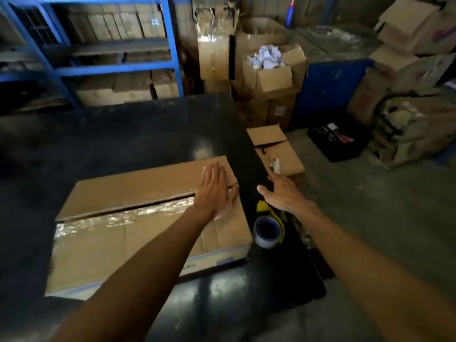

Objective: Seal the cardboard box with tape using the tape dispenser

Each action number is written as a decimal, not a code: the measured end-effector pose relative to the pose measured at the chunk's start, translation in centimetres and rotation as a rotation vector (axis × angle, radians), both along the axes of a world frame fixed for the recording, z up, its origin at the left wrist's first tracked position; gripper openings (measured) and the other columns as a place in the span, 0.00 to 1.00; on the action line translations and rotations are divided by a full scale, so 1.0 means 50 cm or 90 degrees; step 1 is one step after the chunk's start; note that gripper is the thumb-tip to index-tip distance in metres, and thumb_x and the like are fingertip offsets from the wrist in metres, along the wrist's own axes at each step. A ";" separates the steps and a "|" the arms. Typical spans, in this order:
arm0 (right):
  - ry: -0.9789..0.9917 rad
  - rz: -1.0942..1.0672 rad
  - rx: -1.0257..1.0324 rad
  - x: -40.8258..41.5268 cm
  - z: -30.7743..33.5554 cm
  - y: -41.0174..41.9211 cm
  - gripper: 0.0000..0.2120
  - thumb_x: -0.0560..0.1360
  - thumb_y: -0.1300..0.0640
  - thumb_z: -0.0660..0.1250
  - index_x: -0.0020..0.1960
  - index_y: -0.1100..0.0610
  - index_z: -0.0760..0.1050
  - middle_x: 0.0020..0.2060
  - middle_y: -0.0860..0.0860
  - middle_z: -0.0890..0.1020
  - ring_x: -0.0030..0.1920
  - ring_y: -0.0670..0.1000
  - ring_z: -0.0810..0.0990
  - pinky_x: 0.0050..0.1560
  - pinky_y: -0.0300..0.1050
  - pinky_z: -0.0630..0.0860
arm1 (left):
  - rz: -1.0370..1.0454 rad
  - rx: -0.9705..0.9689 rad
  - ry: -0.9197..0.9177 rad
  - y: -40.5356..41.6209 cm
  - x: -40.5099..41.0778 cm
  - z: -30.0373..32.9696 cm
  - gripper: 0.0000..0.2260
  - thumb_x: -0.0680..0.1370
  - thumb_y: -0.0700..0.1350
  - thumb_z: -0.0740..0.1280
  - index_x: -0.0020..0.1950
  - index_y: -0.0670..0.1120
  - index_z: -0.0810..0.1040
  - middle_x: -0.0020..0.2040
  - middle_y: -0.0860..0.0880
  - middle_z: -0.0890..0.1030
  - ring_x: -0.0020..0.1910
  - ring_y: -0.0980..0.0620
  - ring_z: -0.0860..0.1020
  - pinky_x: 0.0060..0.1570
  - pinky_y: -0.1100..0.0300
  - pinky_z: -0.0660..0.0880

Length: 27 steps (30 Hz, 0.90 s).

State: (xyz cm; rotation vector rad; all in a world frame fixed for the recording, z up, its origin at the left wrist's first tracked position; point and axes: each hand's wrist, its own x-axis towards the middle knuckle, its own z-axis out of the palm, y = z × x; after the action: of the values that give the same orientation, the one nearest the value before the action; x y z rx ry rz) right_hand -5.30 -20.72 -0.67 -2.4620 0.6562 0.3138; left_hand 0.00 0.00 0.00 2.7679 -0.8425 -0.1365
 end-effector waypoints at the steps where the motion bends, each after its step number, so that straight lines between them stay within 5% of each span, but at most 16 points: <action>1: 0.025 0.004 -0.013 -0.008 -0.024 -0.005 0.33 0.76 0.37 0.62 0.75 0.53 0.62 0.73 0.53 0.67 0.72 0.56 0.65 0.70 0.56 0.66 | 0.007 0.009 -0.007 -0.011 0.000 -0.017 0.34 0.84 0.60 0.48 0.80 0.36 0.49 0.81 0.36 0.49 0.81 0.40 0.45 0.79 0.47 0.41; 9: 0.157 0.021 -0.051 -0.053 -0.222 -0.016 0.26 0.72 0.50 0.69 0.65 0.59 0.66 0.65 0.61 0.70 0.65 0.63 0.71 0.61 0.53 0.72 | 0.076 0.007 0.013 -0.045 0.006 -0.109 0.35 0.83 0.62 0.43 0.81 0.39 0.45 0.82 0.40 0.43 0.80 0.44 0.40 0.79 0.48 0.40; 15: 0.146 0.021 -0.032 -0.036 -0.239 -0.018 0.21 0.73 0.59 0.68 0.65 0.59 0.68 0.63 0.61 0.75 0.64 0.63 0.73 0.59 0.52 0.73 | 0.062 0.032 0.012 -0.045 0.008 -0.114 0.34 0.83 0.62 0.40 0.81 0.39 0.41 0.81 0.40 0.39 0.80 0.44 0.36 0.78 0.49 0.38; 20: 0.109 -0.155 0.261 -0.037 -0.199 -0.034 0.11 0.76 0.57 0.66 0.58 0.55 0.76 0.52 0.56 0.79 0.50 0.56 0.78 0.44 0.49 0.79 | 0.056 0.026 0.026 -0.044 0.008 -0.122 0.35 0.83 0.63 0.38 0.80 0.40 0.39 0.80 0.40 0.36 0.79 0.45 0.34 0.77 0.51 0.35; 27: 0.002 -0.291 0.616 -0.031 -0.081 -0.059 0.17 0.76 0.57 0.65 0.63 0.46 0.74 0.55 0.55 0.81 0.56 0.59 0.80 0.55 0.59 0.78 | 0.036 -0.032 0.121 -0.032 0.022 -0.101 0.34 0.83 0.62 0.41 0.80 0.40 0.39 0.80 0.41 0.35 0.78 0.46 0.32 0.76 0.51 0.33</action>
State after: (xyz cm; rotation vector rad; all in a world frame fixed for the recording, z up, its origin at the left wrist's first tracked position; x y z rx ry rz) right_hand -6.87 -23.66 -4.74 -1.3565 0.7989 0.3428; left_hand 1.09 -1.60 -5.05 2.6767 -0.7096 -0.3564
